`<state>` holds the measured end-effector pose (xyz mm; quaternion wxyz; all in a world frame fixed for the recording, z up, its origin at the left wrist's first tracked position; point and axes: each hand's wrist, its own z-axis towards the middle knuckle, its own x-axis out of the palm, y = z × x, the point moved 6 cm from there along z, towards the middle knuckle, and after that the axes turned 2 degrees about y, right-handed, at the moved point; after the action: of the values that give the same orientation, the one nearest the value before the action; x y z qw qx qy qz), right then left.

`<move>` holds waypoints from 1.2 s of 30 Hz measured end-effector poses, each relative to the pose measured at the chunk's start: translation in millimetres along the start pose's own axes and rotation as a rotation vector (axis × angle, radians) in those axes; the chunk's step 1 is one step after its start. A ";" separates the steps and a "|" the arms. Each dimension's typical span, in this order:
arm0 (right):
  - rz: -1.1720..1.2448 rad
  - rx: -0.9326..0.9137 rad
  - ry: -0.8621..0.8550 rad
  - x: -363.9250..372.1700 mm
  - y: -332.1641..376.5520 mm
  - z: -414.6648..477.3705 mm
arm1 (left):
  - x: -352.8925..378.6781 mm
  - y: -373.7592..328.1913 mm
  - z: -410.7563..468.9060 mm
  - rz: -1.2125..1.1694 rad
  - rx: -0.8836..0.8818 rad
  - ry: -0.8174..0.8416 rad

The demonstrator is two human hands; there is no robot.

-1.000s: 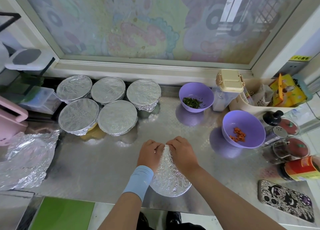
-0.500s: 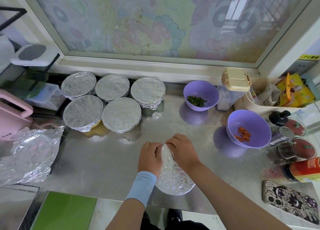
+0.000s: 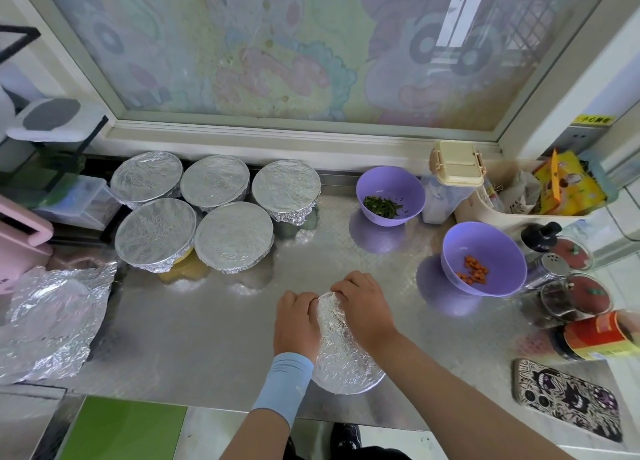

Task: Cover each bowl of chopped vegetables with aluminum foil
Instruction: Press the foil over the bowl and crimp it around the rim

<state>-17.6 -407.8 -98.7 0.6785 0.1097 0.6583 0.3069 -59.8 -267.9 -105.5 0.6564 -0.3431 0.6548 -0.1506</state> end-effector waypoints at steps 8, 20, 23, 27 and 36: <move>0.188 0.113 0.061 1.6 -8.4 3.7 | 2.0 -25.3 4.8 0.062 0.131 0.028; 0.010 0.007 0.018 -4.2 -9.2 1.5 | 6.3 -23.3 1.3 0.100 0.053 0.056; -0.002 0.000 0.011 -7.9 -11.4 -1.3 | 6.5 -26.2 -1.4 0.117 0.078 0.042; 0.027 -0.004 0.025 -8.1 -12.6 2.6 | 8.8 -27.6 0.1 0.057 0.118 0.053; 0.133 0.003 0.163 -0.5 0.8 17.3 | -2.9 -15.9 3.6 0.003 -0.040 -0.008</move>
<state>-1.2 -403.0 -96.0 0.6006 0.1288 0.7030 0.3584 -52.6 -276.5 -93.3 0.6523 -0.3557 0.6556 -0.1348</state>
